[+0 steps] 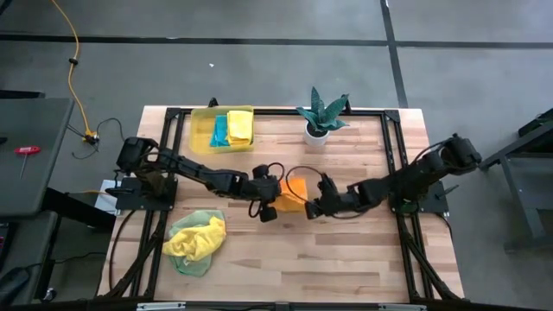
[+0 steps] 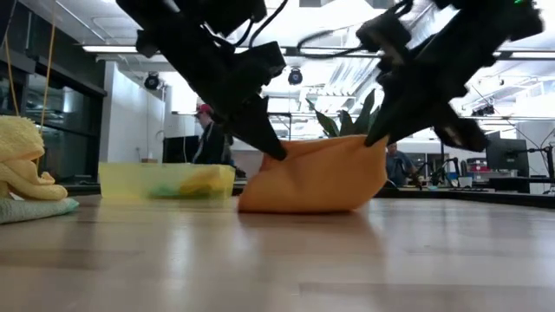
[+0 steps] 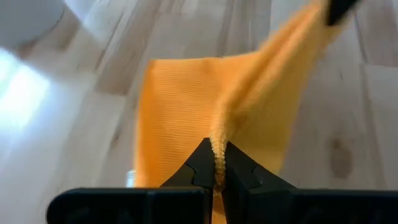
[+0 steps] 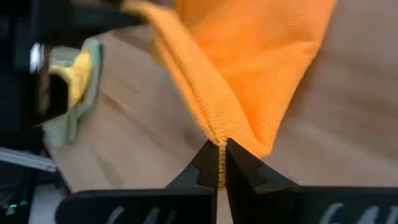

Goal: Fold microfiber towels
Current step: Fold the orange microfiber cloth

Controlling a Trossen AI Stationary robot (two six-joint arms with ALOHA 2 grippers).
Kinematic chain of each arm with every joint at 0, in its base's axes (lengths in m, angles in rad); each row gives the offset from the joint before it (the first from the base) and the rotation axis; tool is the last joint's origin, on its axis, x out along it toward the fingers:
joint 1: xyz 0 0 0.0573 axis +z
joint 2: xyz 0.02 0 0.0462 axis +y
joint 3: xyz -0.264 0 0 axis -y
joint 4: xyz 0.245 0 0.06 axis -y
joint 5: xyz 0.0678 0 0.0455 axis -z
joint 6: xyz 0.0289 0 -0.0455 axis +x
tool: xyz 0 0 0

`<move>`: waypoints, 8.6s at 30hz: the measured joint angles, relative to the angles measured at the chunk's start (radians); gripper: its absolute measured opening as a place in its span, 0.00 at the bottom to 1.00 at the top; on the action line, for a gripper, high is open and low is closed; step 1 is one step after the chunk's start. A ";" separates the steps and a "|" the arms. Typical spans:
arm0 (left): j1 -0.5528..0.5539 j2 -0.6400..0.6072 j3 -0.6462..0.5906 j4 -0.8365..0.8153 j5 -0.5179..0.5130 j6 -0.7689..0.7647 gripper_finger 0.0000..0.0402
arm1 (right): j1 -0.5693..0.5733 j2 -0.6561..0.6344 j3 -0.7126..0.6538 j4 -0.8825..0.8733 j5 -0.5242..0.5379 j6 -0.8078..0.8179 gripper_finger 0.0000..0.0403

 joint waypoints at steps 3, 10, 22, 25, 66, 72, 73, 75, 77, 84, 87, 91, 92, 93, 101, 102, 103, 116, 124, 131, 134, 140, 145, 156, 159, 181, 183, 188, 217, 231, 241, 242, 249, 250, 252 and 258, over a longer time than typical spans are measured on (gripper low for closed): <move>0.035 0.000 0.002 0.020 0.062 0.081 0.00 | 0.065 0.000 0.000 0.004 0.082 0.109 0.00; 0.103 0.000 0.004 0.018 0.143 0.149 0.00 | 0.139 0.000 0.000 0.047 0.244 0.283 0.00; 0.126 0.012 0.003 0.016 0.074 0.174 0.00 | 0.056 0.000 0.000 0.070 0.222 0.272 0.00; 0.126 0.035 0.002 0.026 0.049 0.168 0.00 | 0.030 0.001 0.000 0.076 0.201 0.250 0.00; 0.130 0.188 0.001 0.108 -0.134 -0.002 0.00 | -0.311 0.040 0.000 0.117 0.027 -0.104 0.30; 0.129 0.188 0.001 0.109 -0.135 -0.025 0.00 | -0.425 0.045 0.000 0.104 -0.018 -0.252 0.38; 0.129 0.186 0.001 0.108 -0.135 -0.030 0.00 | -0.440 0.047 0.000 0.091 -0.021 -0.271 0.38; 0.129 0.175 0.000 0.095 -0.138 -0.041 0.00 | -0.463 0.047 0.000 0.077 -0.021 -0.309 0.38; 0.129 0.164 -0.001 0.089 -0.141 -0.043 0.00 | -0.478 0.047 0.000 0.066 -0.029 -0.354 0.39; 0.129 0.080 -0.001 0.014 -0.150 -0.044 0.00 | -0.493 0.047 0.000 0.060 -0.076 -0.467 0.39; 0.129 0.040 -0.001 -0.019 -0.150 -0.046 0.00 | -0.493 0.047 0.000 0.057 -0.083 -0.473 0.39; 0.135 -0.015 0.000 -0.069 -0.151 -0.083 0.00 | -0.493 0.047 0.000 0.044 -0.087 -0.487 0.39; 0.139 -0.024 0.000 -0.079 -0.156 -0.104 0.00 | -0.493 0.047 0.000 0.039 -0.091 -0.487 0.39; 0.144 -0.032 0.002 -0.096 -0.161 -0.131 0.00 | -0.493 0.047 0.000 0.035 -0.091 -0.487 0.39; 0.186 -0.052 0.001 -0.154 -0.151 -0.256 0.00 | -0.492 0.047 0.000 -0.005 -0.119 -0.491 0.39; 0.189 -0.052 0.001 -0.154 -0.137 -0.262 0.00 | -0.492 0.047 0.000 -0.012 -0.132 -0.501 0.39; 0.188 -0.052 0.001 -0.152 -0.123 -0.268 0.00 | -0.492 0.046 0.000 -0.016 -0.149 -0.515 0.39; -0.070 -0.063 -0.085 -0.057 0.177 -0.137 0.00 | -0.481 -0.074 0.000 -0.077 -0.413 -0.770 0.39; -0.309 -0.207 -0.257 -0.007 0.228 -0.129 0.00 | -0.397 0.009 0.000 0.111 -0.483 -0.721 0.39; -0.294 -0.364 -0.353 -0.110 0.156 -0.025 0.00 | -0.306 0.199 0.037 0.398 -0.540 -0.764 0.37; -0.252 -0.384 -0.356 -0.133 0.153 0.030 0.00 | -0.286 0.282 0.127 0.369 -0.541 -0.862 0.29; -0.164 -0.393 -0.357 -0.193 0.182 0.134 0.00 | -0.291 0.441 0.299 0.283 -0.506 -1.002 0.03; -0.109 -0.397 -0.357 -0.220 0.188 0.140 0.00 | -0.311 0.490 0.363 0.194 -0.477 -1.074 0.01; 0.067 -0.398 -0.357 -0.180 0.203 0.305 0.00 | -0.270 0.495 0.366 0.063 -0.384 -1.081 0.00; 0.150 -0.398 -0.351 -0.168 0.244 0.325 0.00 | -0.245 0.497 0.367 0.067 -0.343 -1.026 0.00; 0.159 -0.359 -0.268 0.099 0.274 0.048 0.00 | -0.248 0.497 0.366 0.132 -0.150 -0.980 0.00; 0.151 -0.333 -0.267 0.122 0.215 0.044 0.00 | -0.248 0.497 0.366 0.135 -0.152 -0.980 0.00; 0.155 -0.274 -0.268 0.113 0.099 0.035 0.00 | -0.249 0.493 0.366 0.133 -0.206 -1.015 0.00; 0.170 -0.254 -0.268 0.164 0.119 -0.010 0.00 | -0.243 0.548 0.365 0.402 -0.284 -1.024 0.00; 0.188 -0.254 -0.268 0.155 0.118 -0.008 0.00 | -0.261 0.397 0.366 -0.080 -0.283 -1.197 0.00; 0.186 -0.254 -0.268 0.109 0.123 0.010 0.00 | -0.300 0.161 -0.014 0.270 -0.260 -0.946 0.00; 0.186 -0.254 -0.268 0.114 0.123 0.010 0.00 | -0.305 0.122 -0.054 0.291 -0.248 -0.927 0.00; 0.168 -0.234 -0.267 0.189 0.068 -0.070 0.00 | -0.313 0.023 -0.223 0.373 -0.222 -0.795 0.00; 0.165 -0.229 -0.268 0.184 0.062 -0.089 0.00 | -0.312 0.034 -0.232 0.399 -0.223 -0.779 0.00; 0.160 -0.191 -0.243 0.185 0.060 -0.110 0.00 | -0.311 0.069 -0.241 0.444 -0.224 -0.763 0.00; 0.139 -0.054 -0.129 0.159 0.035 -0.098 0.00 | -0.311 0.224 -0.191 0.602 -0.240 -0.749 0.00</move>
